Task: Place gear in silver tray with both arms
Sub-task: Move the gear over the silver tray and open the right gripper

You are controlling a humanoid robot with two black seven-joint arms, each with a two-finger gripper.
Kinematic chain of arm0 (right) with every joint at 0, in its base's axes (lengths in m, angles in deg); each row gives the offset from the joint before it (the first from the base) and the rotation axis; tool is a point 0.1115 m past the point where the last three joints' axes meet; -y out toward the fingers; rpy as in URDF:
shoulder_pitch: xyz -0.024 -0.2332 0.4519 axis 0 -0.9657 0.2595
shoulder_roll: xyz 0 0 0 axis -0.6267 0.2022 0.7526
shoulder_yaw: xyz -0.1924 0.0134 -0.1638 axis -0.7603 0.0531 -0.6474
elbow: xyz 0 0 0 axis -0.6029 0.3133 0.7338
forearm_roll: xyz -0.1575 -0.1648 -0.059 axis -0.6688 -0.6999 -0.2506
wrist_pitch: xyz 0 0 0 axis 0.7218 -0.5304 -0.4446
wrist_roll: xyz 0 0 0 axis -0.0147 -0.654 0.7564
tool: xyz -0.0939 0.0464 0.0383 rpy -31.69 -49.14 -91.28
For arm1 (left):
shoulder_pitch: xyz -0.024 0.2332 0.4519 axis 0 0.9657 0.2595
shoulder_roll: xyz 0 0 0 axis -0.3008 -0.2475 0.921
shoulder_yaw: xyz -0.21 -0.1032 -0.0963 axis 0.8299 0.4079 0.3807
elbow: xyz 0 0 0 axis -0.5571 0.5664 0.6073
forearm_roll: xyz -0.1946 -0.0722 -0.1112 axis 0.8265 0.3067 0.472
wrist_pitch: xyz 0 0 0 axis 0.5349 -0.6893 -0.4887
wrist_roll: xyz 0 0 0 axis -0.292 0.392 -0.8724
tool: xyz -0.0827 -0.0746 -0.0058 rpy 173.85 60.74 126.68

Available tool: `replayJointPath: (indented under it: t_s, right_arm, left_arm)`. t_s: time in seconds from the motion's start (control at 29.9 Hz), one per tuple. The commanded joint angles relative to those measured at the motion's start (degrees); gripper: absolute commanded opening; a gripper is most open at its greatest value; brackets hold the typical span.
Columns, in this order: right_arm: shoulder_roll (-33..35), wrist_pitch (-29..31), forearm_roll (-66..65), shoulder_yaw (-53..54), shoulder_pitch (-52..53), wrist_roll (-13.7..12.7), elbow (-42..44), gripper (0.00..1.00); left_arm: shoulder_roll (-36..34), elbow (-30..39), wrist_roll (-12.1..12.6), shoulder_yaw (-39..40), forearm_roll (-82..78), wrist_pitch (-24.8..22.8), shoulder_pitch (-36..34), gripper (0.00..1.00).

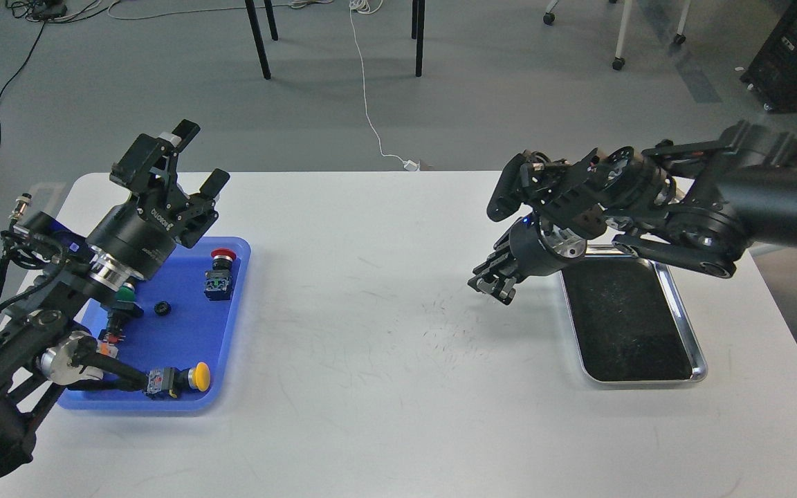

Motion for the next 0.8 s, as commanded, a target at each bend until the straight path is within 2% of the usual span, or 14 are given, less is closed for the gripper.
replayJointPath:
  t_s: [0.0, 0.13, 0.23, 0.57, 0.77]
  right_arm:
    - [7.6, 0.1, 0.0, 0.0, -0.2, 0.0, -0.7, 0.17]
    - [13.8, 0.3, -0.1, -0.5, -2.3, 0.0, -0.3, 0.17]
    - [14.8, 0.2, -0.1, 0.0, -4.9, 0.0, 2.2, 0.17]
    - [13.8, -0.3, -0.1, 0.2, -12.0, 0.0, 11.1, 0.18]
    - [8.6, -1.4, 0.0, 2.7, -16.3, 0.0, 15.6, 0.20]
  left_arm:
    - [0.3, 0.0, 0.0, -0.1, 0.0, -0.3, 0.0, 0.98]
    - [0.3, 0.0, 0.0, -0.2, 0.0, -1.6, 0.0, 0.98]
    - [0.5, 0.0, 0.0, -0.3, 0.0, -1.7, 0.0, 0.98]
    - [0.6, 0.0, 0.0, -0.7, -0.1, -1.8, -0.1, 0.98]
    - [0.6, 0.0, 0.0, -0.8, -0.1, -1.7, -0.1, 0.98]
